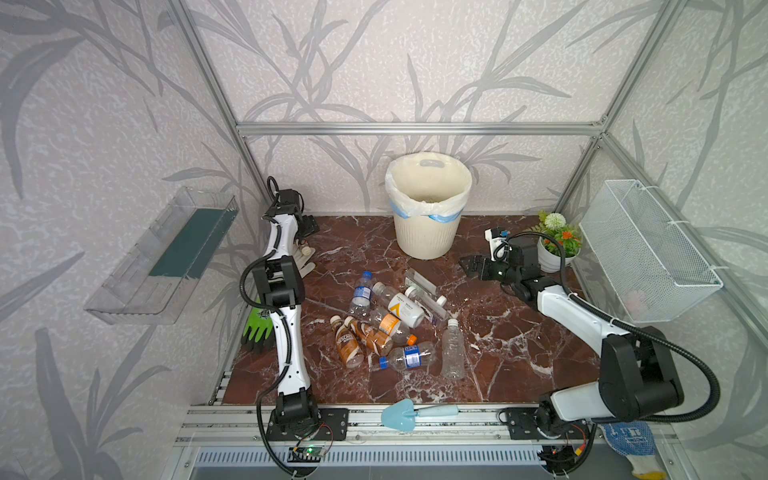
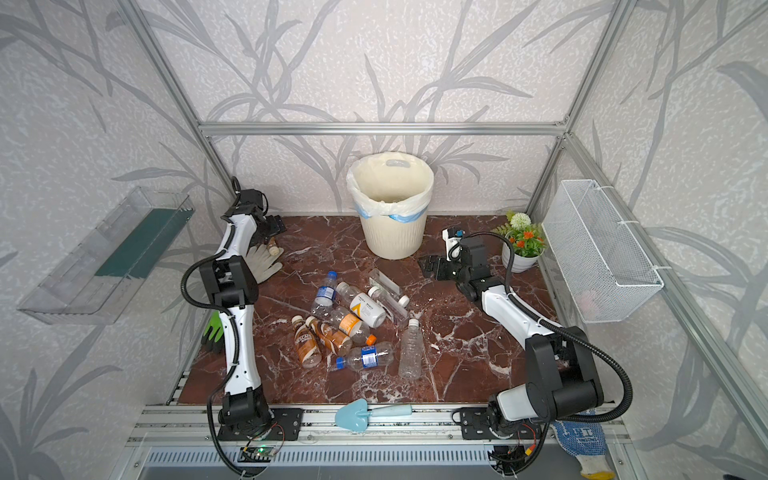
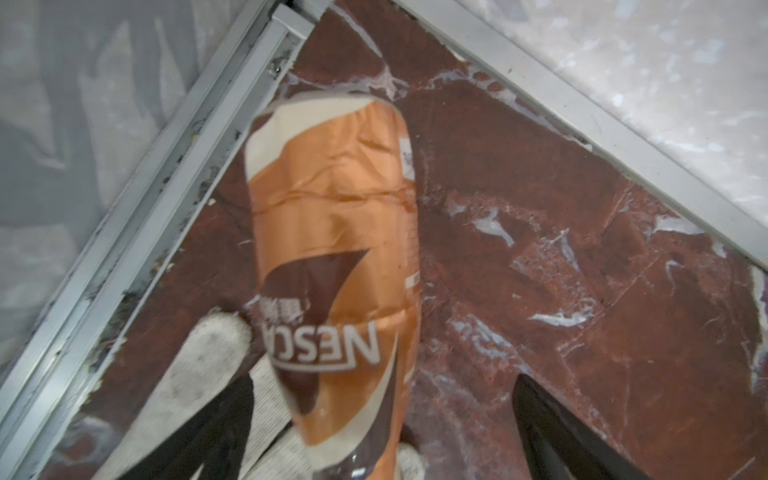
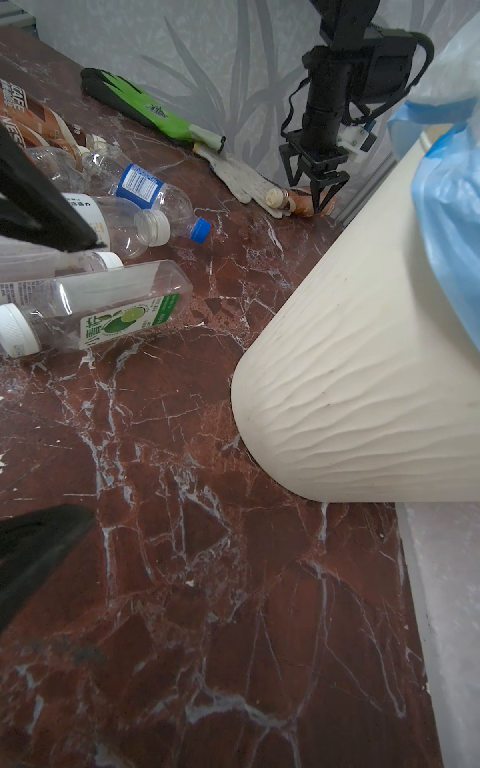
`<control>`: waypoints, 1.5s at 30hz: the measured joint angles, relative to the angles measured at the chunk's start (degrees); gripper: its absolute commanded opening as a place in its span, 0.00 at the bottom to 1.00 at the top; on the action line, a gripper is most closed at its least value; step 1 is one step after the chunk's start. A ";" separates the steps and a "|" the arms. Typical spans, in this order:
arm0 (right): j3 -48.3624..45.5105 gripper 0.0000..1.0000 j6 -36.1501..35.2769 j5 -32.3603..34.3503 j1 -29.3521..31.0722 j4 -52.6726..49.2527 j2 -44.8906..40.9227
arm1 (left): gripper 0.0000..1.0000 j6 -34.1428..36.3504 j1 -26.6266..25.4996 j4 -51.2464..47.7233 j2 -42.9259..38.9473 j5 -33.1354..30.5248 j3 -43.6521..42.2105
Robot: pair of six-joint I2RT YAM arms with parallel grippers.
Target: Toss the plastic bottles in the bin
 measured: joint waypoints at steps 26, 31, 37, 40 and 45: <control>-2.16 0.90 3.45 -1.90 0.44 4.22 0.00 | 0.46 4.44 0.04 -0.02 3.32 2.54 3.72; -2.78 0.90 3.02 -1.70 0.46 4.07 0.00 | 0.44 5.55 -1.01 0.22 -1.97 5.66 1.68; -5.07 0.90 2.03 -0.76 0.48 1.77 -1.55 | 0.42 7.04 -4.13 4.33 -17.84 8.81 -10.38; -5.66 0.89 1.55 -0.26 0.48 0.85 -3.45 | 0.42 6.75 -6.36 9.90 -28.79 10.60 -22.16; -6.14 0.90 0.70 0.09 0.50 0.15 -5.73 | 0.43 3.54 -10.40 22.84 -49.68 12.85 -49.68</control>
